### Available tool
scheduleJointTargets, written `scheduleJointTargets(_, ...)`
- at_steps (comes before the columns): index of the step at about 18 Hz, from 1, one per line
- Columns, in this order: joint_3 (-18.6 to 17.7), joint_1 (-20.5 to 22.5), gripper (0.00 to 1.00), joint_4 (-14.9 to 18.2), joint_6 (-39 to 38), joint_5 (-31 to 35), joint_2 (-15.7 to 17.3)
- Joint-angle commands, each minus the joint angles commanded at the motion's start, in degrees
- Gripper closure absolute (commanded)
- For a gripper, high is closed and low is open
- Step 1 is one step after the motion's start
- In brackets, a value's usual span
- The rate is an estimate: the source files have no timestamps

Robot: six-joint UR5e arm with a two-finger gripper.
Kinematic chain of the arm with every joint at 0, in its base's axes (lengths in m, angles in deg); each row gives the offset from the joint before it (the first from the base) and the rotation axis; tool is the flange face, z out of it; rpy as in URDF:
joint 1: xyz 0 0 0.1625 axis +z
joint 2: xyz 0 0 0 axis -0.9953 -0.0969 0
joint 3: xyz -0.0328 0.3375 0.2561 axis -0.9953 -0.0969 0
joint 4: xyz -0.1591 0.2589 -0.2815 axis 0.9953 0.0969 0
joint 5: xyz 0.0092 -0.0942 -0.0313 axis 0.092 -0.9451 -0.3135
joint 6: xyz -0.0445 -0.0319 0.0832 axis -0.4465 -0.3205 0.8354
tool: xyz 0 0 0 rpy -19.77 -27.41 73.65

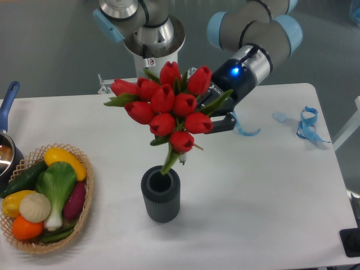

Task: Insert the flowers into the vase
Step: 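Carry the red tulip bouquet with the gripper over the grey vase, then lower the tulip stems down into the grey vase opening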

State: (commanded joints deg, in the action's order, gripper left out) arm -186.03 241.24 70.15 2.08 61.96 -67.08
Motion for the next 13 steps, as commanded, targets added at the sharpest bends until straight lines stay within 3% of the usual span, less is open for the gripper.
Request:
scheduleJointTargets(10,-0.6,-3.0,1.0,0.0,4.1,0.1,-4.1)
scheduleJointTargets(13,-2.6,-3.0,1.0,0.0,5.9,0.1,-4.3)
